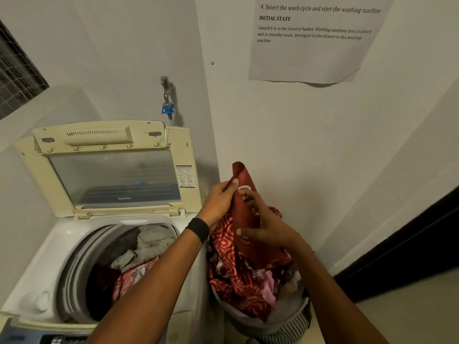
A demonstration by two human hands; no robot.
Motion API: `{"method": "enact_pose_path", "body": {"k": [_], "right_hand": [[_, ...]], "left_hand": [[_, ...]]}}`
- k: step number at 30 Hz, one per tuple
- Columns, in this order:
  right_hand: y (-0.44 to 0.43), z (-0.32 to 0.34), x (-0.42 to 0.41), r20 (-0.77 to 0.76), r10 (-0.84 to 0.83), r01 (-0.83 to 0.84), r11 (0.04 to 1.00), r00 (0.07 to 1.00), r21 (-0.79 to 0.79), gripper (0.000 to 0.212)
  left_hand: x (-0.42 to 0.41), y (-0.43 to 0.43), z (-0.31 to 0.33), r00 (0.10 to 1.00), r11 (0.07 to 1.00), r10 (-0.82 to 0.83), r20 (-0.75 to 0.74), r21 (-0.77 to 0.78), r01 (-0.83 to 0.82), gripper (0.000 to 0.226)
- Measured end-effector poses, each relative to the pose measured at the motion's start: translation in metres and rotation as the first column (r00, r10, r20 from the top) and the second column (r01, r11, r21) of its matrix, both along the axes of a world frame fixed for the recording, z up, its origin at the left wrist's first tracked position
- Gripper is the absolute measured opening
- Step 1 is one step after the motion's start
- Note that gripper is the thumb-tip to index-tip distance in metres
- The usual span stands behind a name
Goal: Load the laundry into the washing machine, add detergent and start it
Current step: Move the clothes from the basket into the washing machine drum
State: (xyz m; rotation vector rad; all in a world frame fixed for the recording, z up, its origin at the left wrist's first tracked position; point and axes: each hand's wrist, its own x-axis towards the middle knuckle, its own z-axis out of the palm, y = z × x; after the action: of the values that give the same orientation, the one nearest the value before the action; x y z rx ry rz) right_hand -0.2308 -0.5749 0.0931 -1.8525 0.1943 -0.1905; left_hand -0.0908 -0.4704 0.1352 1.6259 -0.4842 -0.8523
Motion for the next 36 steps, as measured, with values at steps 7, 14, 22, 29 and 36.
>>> {"method": "enact_pose_path", "body": {"k": [7,14,22,29,36], "right_hand": [[-0.013,-0.041,-0.014,-0.194,-0.135,0.064,0.94,0.972,-0.334,0.044],[-0.028,0.021,0.005,-0.113,-0.074,0.002,0.844,0.991,-0.537,0.016],[-0.043,0.069,0.035,-0.061,-0.237,0.101,0.614,0.97,-0.783,0.027],[-0.034,0.05,0.025,-0.194,-0.225,0.076,0.816,0.955,-0.574,0.038],[-0.075,0.032,-0.021,-0.384,-0.154,-0.048,0.882,0.91,-0.469,0.021]], "left_hand": [[0.024,0.007,0.012,0.991,0.991,0.126,-0.032,-0.039,-0.128,0.025],[0.027,0.019,0.021,0.994,0.995,-0.069,0.088,0.077,0.062,0.057],[0.023,0.03,0.023,0.965,0.966,-0.257,-0.051,-0.023,0.256,0.093],[0.028,0.031,0.023,0.993,0.99,-0.112,0.018,-0.08,0.114,0.012],[0.049,0.036,0.02,0.984,0.985,0.153,-0.094,-0.067,-0.16,0.016]]}}
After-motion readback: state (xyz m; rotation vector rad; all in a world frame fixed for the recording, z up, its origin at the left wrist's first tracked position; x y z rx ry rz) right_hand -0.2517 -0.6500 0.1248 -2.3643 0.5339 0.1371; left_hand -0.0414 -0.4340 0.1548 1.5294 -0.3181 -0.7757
